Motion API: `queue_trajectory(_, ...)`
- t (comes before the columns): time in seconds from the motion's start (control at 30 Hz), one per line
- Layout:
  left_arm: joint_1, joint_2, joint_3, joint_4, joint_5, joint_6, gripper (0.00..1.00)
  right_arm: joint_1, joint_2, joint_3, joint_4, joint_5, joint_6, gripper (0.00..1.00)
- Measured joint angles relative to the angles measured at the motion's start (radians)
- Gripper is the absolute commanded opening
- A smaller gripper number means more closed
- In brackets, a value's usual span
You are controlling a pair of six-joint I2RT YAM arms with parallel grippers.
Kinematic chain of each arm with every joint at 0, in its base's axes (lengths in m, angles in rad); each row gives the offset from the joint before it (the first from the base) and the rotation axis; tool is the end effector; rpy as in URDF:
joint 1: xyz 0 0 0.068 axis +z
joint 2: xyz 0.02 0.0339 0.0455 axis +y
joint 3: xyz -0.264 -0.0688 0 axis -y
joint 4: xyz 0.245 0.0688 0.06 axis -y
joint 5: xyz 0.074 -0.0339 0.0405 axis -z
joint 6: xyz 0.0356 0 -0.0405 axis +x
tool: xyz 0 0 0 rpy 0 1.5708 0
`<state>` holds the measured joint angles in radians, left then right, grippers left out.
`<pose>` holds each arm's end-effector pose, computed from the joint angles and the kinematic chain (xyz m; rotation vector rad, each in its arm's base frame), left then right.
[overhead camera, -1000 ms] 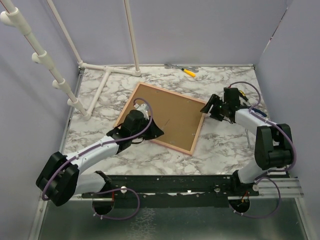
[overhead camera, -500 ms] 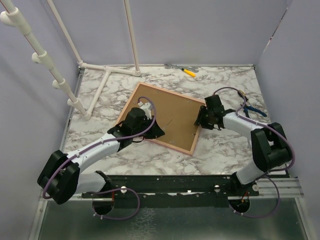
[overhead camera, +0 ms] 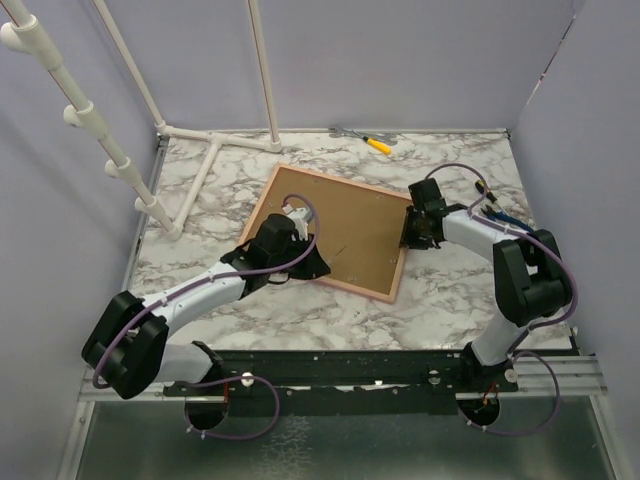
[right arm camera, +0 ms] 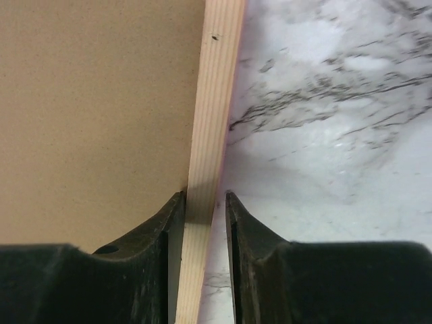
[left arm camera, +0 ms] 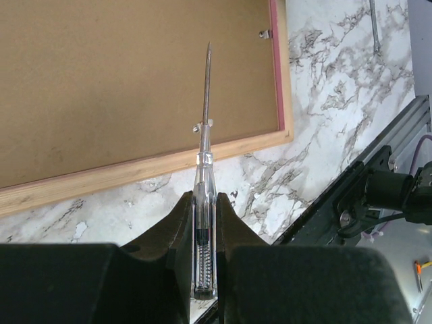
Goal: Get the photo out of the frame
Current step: Adjust the photo frame at the center of the board.
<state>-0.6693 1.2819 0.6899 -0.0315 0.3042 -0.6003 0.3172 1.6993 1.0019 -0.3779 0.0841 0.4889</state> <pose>0.2045 -0.1754 0.2166 0.2661 2.3471 -1.0064 0.3166 0.1008 0.1677 0.2552 2.6369 0.1603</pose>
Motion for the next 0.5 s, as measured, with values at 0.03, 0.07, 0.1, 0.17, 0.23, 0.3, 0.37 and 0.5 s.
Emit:
queue_trajectory(0.03,0.0,0.005,0.003,-0.001,0.003,0.0,0.0,-0.013,0.001,0.002,0.0,0.002,-0.003,0.31)
queue_trajectory(0.07,0.0,0.012,0.006,-0.001,0.008,0.0,0.0,-0.025,0.002,0.003,-0.002,0.006,-0.006,0.3)
queue_trajectory(0.1,-0.001,0.016,0.008,-0.001,0.011,0.0,0.0,-0.039,0.004,0.008,-0.005,0.011,-0.008,0.3)
queue_trajectory(0.17,-0.005,0.029,0.016,-0.002,0.02,-0.001,0.0,-0.064,0.018,0.027,-0.015,0.025,-0.01,0.3)
queue_trajectory(0.23,-0.013,0.043,0.026,0.002,0.024,-0.001,0.0,-0.085,0.041,0.059,-0.022,0.036,-0.01,0.34)
queue_trajectory(0.3,-0.026,0.061,0.037,0.006,0.029,-0.001,0.0,-0.104,0.062,0.089,-0.019,0.04,-0.011,0.4)
queue_trajectory(0.37,-0.035,0.078,0.045,0.015,0.033,-0.002,0.0,-0.114,0.066,0.098,-0.009,0.039,-0.011,0.46)
queue_trajectory(0.5,-0.059,0.126,0.069,0.037,0.043,-0.005,0.0,-0.13,0.057,0.089,0.029,0.036,-0.012,0.47)
